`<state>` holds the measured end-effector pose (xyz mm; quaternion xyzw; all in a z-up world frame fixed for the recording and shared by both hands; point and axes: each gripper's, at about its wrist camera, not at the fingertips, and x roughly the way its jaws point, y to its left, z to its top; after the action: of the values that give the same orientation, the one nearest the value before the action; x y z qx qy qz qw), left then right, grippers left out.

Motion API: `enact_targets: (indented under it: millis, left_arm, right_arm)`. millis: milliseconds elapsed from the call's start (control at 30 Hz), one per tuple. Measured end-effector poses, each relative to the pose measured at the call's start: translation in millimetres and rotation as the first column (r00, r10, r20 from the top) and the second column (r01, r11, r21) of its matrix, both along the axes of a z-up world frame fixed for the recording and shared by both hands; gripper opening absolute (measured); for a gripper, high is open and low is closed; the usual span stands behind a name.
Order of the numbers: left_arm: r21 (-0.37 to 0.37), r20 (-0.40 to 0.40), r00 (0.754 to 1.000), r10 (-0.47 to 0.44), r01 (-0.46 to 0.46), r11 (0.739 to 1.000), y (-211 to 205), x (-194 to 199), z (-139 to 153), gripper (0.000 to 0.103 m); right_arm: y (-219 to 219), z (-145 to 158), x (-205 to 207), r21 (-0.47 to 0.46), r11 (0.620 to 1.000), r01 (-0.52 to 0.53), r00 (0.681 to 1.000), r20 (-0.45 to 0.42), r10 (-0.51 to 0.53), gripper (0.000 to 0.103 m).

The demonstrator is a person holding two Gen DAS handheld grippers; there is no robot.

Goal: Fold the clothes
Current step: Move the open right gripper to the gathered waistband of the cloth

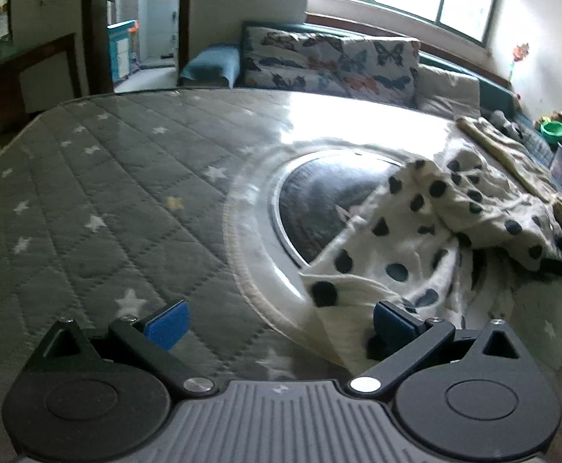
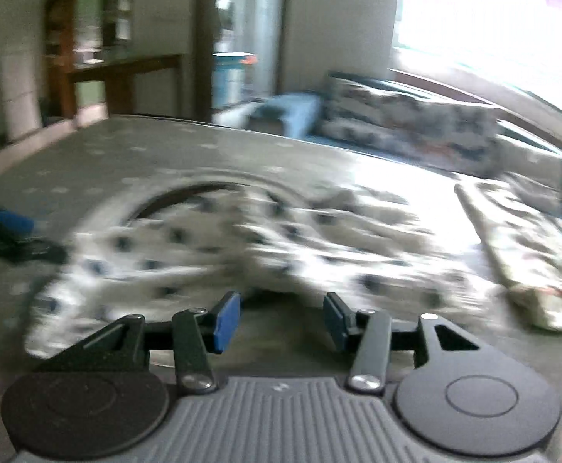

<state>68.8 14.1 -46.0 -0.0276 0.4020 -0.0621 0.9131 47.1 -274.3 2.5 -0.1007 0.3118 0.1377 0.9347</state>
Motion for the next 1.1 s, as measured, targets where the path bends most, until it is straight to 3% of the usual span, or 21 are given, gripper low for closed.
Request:
enact_targets:
  millis: [167,467,667,800,833,900,967,1100]
  left_arm:
    - [0.032,-0.036,0.998,-0.046,0.047,0.998,-18,4,-13,0.103]
    - [0.041,-0.044,0.999,-0.021,0.023,0.999,-20,6,-17,0.103]
    - [0.079,-0.038,0.999,-0.026,0.029,0.996,-27,3,-18,0.103]
    - [0.082,-0.038,0.999,-0.021,0.024,0.996,-29,5,-18,0.102]
    - [0.086,-0.034,0.999,-0.02,0.023,0.996,-29,6,-17,0.099]
    - [0.098,-0.027,0.999,-0.019,0.021,0.995,-29,6,-17,0.095]
    - [0.121,-0.018,1.0,-0.018,0.02,0.992,-31,6,-17,0.091]
    - [0.134,-0.005,1.0,-0.016,0.016,0.991,-32,6,-16,0.087]
  right_arm:
    - [-33,-13,13,-0.039,0.994,0.098,0.995,-0.016,-0.098,0.053]
    - [-77,-40,38,-0.077,0.972,0.222,0.973,-0.044,-0.225,0.059]
    - [-97,-41,56,-0.033,0.96,0.279,0.957,-0.072,-0.281,0.061]
    - [-112,-51,66,0.044,0.945,0.323,0.941,-0.119,-0.316,0.061]
    - [-113,-52,66,0.06,0.943,0.328,0.94,-0.121,-0.319,0.06]
    - [-110,-52,62,0.074,0.947,0.314,0.946,-0.116,-0.304,0.037]
    - [-107,-52,58,0.08,0.949,0.304,0.949,-0.113,-0.294,0.022]
    - [-96,-39,42,0.126,0.956,0.264,0.964,-0.077,-0.256,0.02]
